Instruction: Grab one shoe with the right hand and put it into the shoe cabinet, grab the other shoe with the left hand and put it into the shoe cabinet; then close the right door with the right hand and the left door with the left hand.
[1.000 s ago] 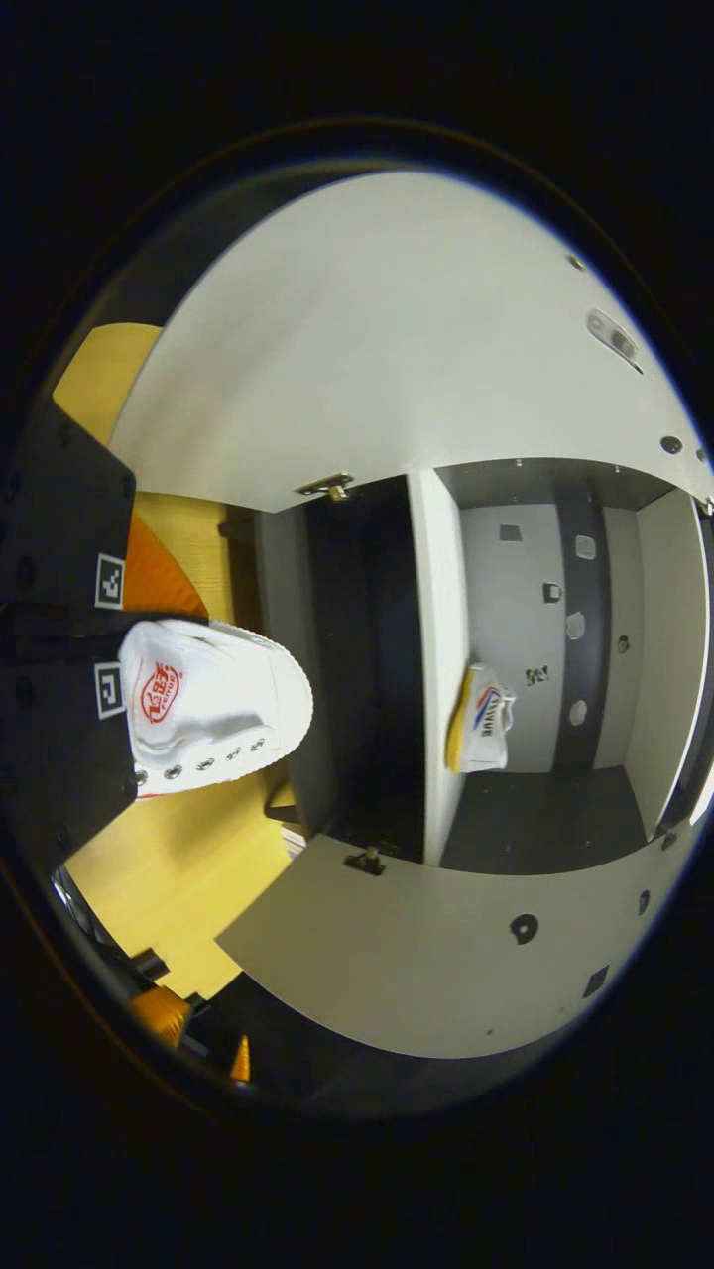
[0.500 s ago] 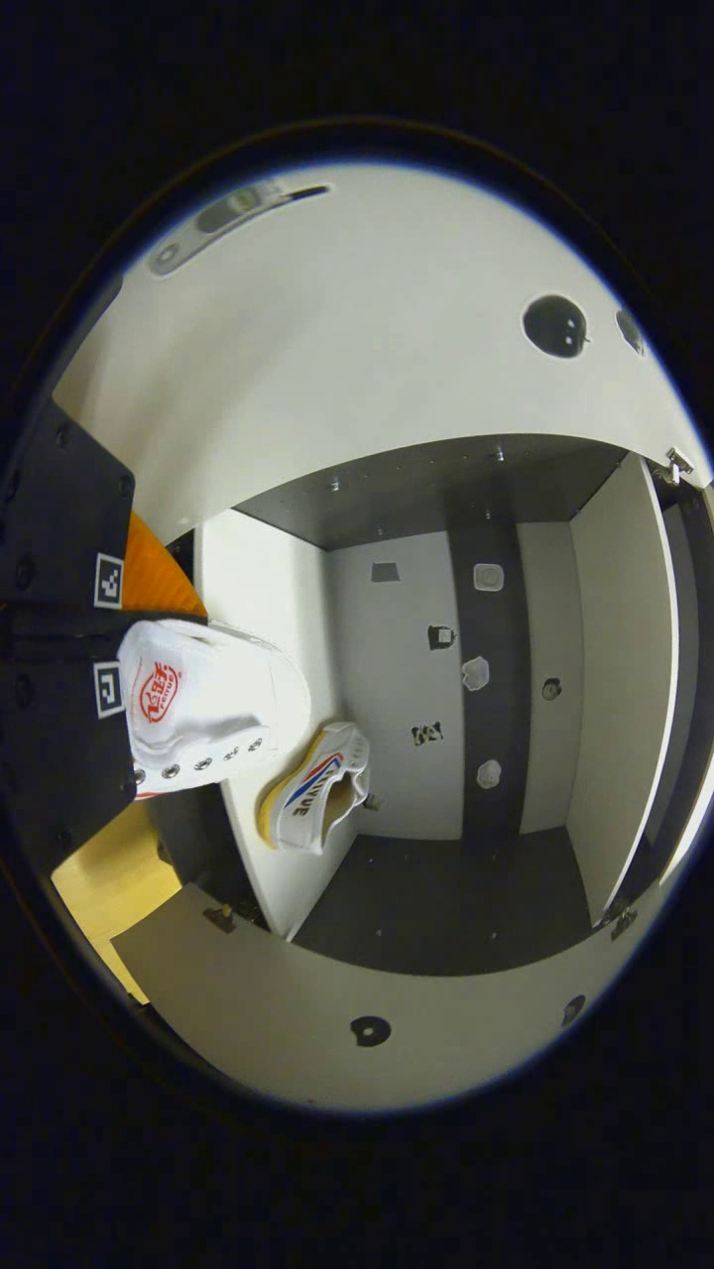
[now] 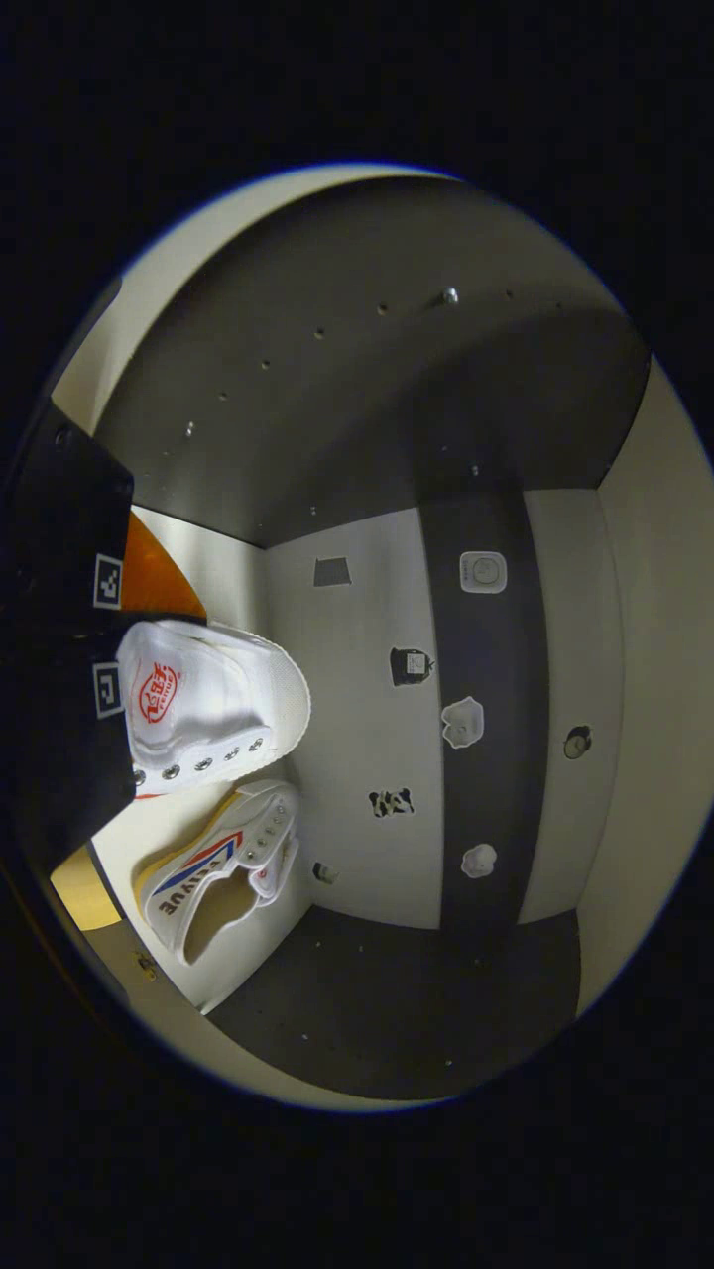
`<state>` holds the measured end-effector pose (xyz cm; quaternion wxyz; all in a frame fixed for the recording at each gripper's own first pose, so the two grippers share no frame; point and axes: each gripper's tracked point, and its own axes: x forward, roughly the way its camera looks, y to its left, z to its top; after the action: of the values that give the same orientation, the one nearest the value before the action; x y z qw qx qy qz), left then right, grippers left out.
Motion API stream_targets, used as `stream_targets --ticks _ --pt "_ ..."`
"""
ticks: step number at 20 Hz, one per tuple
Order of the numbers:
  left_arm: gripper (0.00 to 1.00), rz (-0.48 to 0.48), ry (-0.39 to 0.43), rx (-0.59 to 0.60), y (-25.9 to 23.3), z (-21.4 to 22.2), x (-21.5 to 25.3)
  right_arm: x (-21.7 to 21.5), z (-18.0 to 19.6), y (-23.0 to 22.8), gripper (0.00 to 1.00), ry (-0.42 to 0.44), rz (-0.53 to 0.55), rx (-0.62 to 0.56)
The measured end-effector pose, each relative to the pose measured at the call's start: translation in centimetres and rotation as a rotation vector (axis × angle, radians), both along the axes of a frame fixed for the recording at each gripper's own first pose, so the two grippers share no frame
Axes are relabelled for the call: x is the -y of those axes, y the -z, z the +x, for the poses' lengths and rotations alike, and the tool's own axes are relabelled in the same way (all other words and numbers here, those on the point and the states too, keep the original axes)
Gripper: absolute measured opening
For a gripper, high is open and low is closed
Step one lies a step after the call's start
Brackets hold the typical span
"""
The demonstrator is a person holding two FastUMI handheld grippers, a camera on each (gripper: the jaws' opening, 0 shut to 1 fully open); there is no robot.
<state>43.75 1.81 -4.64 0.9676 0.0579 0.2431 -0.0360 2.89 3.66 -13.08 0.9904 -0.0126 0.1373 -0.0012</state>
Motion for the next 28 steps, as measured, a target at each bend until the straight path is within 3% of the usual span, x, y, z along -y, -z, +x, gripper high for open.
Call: stream_targets --ticks 8,16,20,21,23,25,28 --pt "0.05 0.116 0.001 -0.098 4.0 5.8 -0.5 1.6 0.0 1.0 0.99 0.042 -0.006 -0.035" --pt "0.06 0.161 0.019 -0.156 5.3 6.5 0.1 1.8 -0.4 0.4 0.98 0.037 -0.018 -0.020" --pt "0.22 0.125 -0.002 -0.136 4.6 4.6 -0.1 2.2 -0.5 0.0 0.98 0.045 -0.009 -0.010" --pt "0.29 0.125 -0.008 -0.116 3.6 3.7 -0.4 2.6 -0.5 -0.4 0.99 0.052 -0.011 0.000" --pt "0.57 0.110 0.001 -0.068 1.8 1.6 -0.3 3.0 -0.5 -1.0 0.98 0.061 -0.017 0.017" --pt "0.72 0.091 0.016 -0.004 0.0 -1.1 -0.1 3.3 -0.7 -1.5 0.99 0.066 -0.020 0.027" --pt "0.80 0.070 0.027 0.113 -2.3 -6.6 0.0 3.4 -0.7 -2.6 0.99 0.064 -0.011 0.042"
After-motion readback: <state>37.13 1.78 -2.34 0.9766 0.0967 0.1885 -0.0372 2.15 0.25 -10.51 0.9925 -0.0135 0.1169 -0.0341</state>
